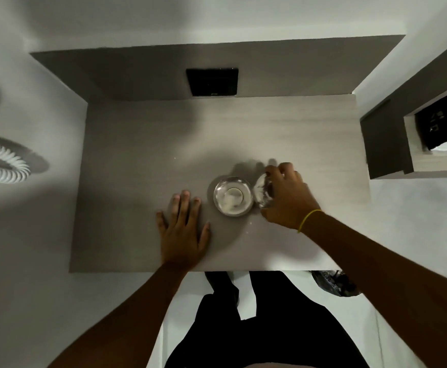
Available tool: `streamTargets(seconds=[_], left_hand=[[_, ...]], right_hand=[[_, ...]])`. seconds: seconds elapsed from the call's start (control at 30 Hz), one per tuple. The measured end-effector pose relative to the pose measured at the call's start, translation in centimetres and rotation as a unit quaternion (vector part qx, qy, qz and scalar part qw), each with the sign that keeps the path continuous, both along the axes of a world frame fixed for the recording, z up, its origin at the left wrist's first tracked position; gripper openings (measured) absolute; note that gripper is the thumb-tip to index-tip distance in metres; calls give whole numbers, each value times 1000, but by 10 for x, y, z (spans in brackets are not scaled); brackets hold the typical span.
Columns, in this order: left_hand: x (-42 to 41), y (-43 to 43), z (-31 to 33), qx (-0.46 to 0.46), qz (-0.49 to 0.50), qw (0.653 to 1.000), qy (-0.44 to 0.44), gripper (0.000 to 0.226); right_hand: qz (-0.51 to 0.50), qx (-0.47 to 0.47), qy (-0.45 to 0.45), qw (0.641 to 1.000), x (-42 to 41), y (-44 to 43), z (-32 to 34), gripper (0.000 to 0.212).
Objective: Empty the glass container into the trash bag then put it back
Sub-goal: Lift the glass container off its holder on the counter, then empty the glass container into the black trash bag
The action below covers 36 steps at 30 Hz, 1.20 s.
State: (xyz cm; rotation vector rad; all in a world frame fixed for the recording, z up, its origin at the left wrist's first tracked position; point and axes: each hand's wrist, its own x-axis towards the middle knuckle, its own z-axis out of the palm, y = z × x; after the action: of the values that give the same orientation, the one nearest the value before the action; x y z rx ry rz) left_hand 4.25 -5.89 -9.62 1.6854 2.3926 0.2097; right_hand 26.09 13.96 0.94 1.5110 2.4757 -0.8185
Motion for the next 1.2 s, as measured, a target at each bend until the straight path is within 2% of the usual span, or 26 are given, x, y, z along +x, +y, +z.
streamTargets(seconds=[0.1, 0.23, 0.43, 0.63, 0.73, 0.8, 0.9, 1.07, 1.2], left_hand=[[-2, -1, -1, -6, -3, 1000, 8, 73], [-3, 0, -1, -6, -7, 1000, 18, 74], [-1, 1, -1, -13, -4, 999, 29, 75], [0, 0, -1, -3, -6, 999, 35, 74], [0, 1, -2, -4, -5, 1000, 30, 74], [-2, 2, -3, -8, -3, 1000, 29, 75], [-3, 2, -4, -7, -7, 1000, 27, 75], [-3, 3, -5, 2, -5, 1000, 22, 74], [-3, 4, -5, -2, -5, 1000, 17, 74]], right_hand=[[-39, 5, -30, 999, 23, 6, -7, 99], [-68, 9, -9, 998, 39, 6, -14, 100], [-84, 24, 11, 996, 43, 0, -25, 97], [-67, 48, -6, 997, 42, -1, -23, 95], [-55, 86, 27, 994, 28, -5, -16, 76], [-54, 69, 86, 992, 12, -11, -17, 55], [-45, 7, 127, 991, -14, -16, -21, 43], [-39, -43, 79, 995, -46, -18, -33, 59], [-55, -85, 68, 993, -58, -11, -36, 59]])
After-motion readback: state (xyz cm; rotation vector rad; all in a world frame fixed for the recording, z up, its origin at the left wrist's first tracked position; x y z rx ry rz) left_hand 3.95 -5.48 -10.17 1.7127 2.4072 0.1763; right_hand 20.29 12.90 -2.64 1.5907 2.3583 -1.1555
